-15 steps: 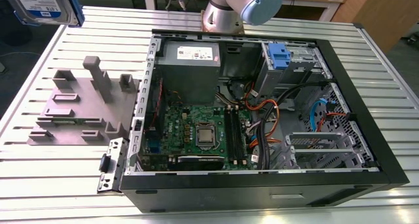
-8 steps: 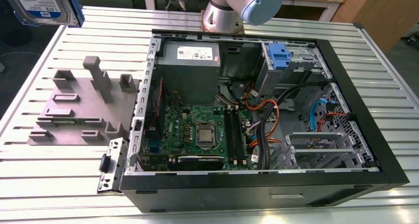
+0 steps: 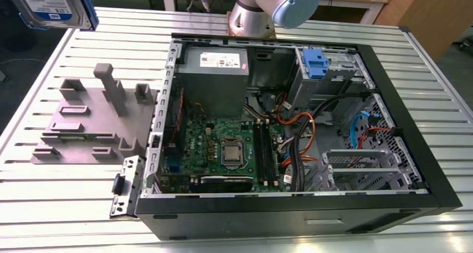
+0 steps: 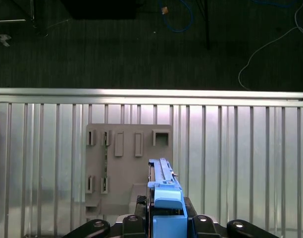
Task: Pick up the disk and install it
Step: 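Pick up the disk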
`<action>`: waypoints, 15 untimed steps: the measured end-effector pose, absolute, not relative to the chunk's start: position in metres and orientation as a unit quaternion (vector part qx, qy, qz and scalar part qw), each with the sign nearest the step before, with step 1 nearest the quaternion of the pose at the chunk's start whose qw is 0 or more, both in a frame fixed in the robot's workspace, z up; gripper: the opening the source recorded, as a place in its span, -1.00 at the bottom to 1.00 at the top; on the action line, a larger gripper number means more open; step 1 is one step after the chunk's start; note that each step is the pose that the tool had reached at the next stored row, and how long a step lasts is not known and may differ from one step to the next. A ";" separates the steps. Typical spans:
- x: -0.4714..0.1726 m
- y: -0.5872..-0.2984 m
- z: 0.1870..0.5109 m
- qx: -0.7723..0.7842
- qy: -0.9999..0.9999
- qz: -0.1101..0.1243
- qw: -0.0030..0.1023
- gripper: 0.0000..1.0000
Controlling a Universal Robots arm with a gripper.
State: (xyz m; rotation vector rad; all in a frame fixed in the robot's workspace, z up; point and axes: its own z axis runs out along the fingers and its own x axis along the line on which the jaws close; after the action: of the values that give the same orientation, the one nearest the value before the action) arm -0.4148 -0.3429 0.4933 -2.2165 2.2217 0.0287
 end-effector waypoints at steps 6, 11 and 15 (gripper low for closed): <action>-0.414 -0.344 0.493 -0.706 0.708 0.009 0.002 -0.27; -0.414 -0.348 0.493 -0.706 0.708 0.009 0.001 -0.27; -0.414 -0.352 0.493 -0.706 0.708 0.009 0.001 -0.27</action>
State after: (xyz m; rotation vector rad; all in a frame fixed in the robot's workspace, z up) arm -0.4144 -0.3519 0.4934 -2.2172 2.2221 0.0276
